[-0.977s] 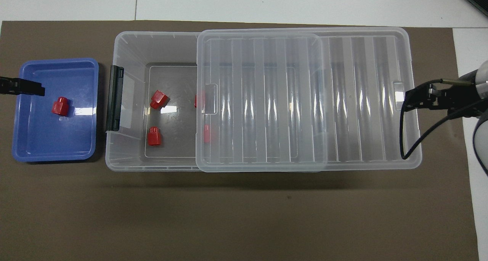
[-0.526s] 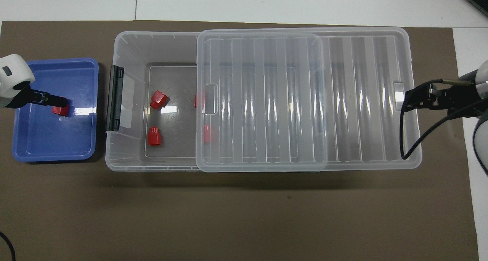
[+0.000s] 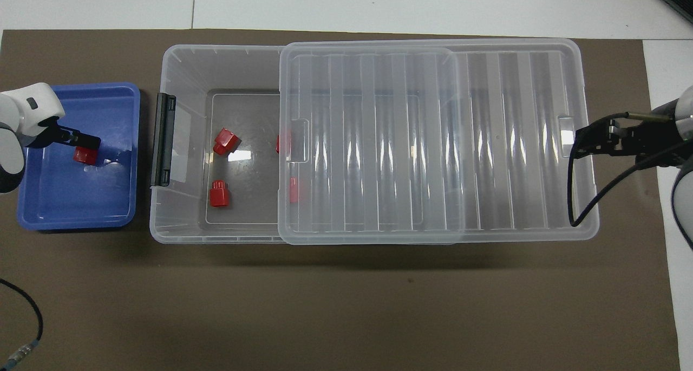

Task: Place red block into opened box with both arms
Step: 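Lower the left gripper onto the red block in the blue tray, then close the left gripper on the red block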

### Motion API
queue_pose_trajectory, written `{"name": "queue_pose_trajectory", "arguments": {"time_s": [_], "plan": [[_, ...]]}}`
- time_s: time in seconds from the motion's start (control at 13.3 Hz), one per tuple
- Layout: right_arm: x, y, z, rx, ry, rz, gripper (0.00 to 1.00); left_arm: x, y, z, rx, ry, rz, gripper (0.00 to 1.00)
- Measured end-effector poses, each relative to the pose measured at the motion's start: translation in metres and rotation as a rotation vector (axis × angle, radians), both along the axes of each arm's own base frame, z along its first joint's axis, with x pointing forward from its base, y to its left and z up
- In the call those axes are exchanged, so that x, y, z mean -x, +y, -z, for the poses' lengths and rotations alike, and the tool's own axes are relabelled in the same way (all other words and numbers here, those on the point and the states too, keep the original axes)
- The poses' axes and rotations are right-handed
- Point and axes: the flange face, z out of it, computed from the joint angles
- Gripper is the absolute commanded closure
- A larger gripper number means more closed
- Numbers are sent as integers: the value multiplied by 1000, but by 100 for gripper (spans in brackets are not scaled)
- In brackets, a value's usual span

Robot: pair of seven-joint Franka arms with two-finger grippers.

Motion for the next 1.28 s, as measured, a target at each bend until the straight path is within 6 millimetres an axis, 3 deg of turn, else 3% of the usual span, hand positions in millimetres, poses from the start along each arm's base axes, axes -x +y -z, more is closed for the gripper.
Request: {"name": "queue_pose_trajectory", "arguments": {"time_s": [0.83,0.98,1.28], "plan": [[0,0,0,0,0,0,0,13,15,23,-2,12,14,0],[0,0,0,0,0,0,0,16,14,30,-3,8,14,17],[0,0,0,0,0,0,0,17,14,32,-3,6,15,66]]}}
